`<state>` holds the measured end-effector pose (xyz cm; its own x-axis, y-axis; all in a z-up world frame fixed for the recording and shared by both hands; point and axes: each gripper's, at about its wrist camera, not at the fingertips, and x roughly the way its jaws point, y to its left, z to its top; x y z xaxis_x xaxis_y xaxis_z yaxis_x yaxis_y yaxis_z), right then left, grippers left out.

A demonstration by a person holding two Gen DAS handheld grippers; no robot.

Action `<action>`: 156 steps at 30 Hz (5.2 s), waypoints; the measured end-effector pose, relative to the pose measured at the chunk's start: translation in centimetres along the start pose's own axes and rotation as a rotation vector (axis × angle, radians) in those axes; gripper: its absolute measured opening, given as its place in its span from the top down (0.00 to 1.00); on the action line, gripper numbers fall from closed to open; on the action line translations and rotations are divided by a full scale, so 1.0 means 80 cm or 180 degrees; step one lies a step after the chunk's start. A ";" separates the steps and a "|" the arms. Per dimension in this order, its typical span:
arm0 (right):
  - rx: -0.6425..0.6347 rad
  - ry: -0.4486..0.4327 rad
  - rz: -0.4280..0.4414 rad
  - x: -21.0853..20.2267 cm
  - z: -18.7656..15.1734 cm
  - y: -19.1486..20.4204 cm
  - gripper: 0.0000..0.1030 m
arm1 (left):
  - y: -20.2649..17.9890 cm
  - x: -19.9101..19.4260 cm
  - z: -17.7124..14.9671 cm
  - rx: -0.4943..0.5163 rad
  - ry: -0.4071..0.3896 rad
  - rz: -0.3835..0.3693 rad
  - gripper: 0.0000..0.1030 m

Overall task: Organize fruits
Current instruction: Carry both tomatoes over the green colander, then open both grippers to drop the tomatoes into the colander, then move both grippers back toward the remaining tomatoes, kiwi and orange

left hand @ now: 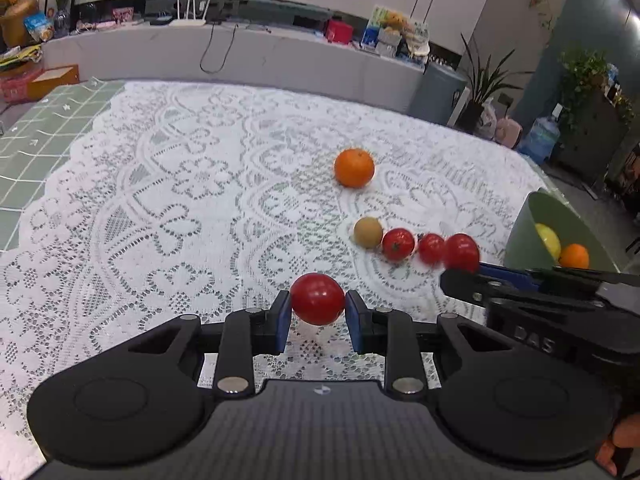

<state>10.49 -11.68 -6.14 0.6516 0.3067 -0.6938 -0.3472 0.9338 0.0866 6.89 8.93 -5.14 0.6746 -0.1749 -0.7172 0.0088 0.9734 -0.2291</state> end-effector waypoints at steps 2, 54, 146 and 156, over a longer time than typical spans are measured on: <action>-0.0035 -0.0098 0.0011 -0.016 -0.001 -0.001 0.79 | -0.003 -0.009 0.000 -0.0018 -0.0070 -0.0018 0.69; 0.0797 0.0465 -0.0633 -0.103 -0.010 -0.195 0.87 | -0.257 0.065 0.041 0.1251 0.0526 -0.0851 0.69; -0.0894 -0.0220 -0.0331 -0.024 0.009 0.006 0.58 | -0.036 0.049 0.044 0.0594 0.0059 -0.0453 0.47; -0.1122 -0.0011 -0.0427 0.034 0.012 0.020 0.65 | -0.025 0.079 0.053 0.0649 0.0099 -0.0453 0.53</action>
<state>12.36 -9.20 -7.16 0.7091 0.1871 -0.6798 -0.4691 0.8450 -0.2567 14.30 6.50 -6.40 0.6329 -0.3136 -0.7078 0.2529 0.9479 -0.1938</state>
